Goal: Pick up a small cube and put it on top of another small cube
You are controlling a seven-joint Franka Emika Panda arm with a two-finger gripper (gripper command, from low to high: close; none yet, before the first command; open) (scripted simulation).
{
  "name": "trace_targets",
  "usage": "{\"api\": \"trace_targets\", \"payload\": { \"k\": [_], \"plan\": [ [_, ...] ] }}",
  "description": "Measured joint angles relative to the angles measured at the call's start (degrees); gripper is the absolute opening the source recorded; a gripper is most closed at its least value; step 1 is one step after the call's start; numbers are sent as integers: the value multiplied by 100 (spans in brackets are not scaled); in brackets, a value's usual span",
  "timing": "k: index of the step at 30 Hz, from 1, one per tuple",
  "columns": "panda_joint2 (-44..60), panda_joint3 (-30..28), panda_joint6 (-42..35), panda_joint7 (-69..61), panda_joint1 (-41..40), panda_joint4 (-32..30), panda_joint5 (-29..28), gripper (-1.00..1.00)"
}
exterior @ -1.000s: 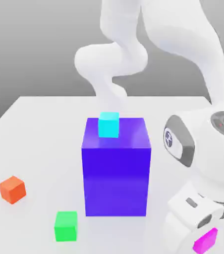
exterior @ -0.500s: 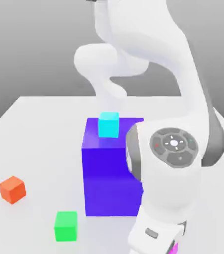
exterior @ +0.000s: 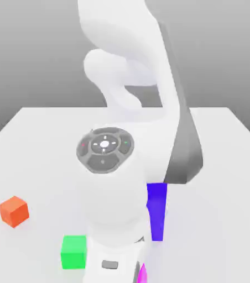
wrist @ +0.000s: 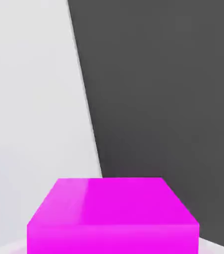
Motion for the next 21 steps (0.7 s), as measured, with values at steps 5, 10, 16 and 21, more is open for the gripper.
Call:
{"api": "trace_targets", "payload": {
  "k": [5, 10, 16, 21],
  "plan": [
    [-149, 58, -38, -1082, -429, 84, -22, -100],
    [-168, 53, -80, -1656, -660, -159, -87, -100],
    [-231, 78, -73, -2215, -889, -570, -151, -100],
    [-372, 112, -16, -2707, -1068, -928, -169, -100]
  ]
}}
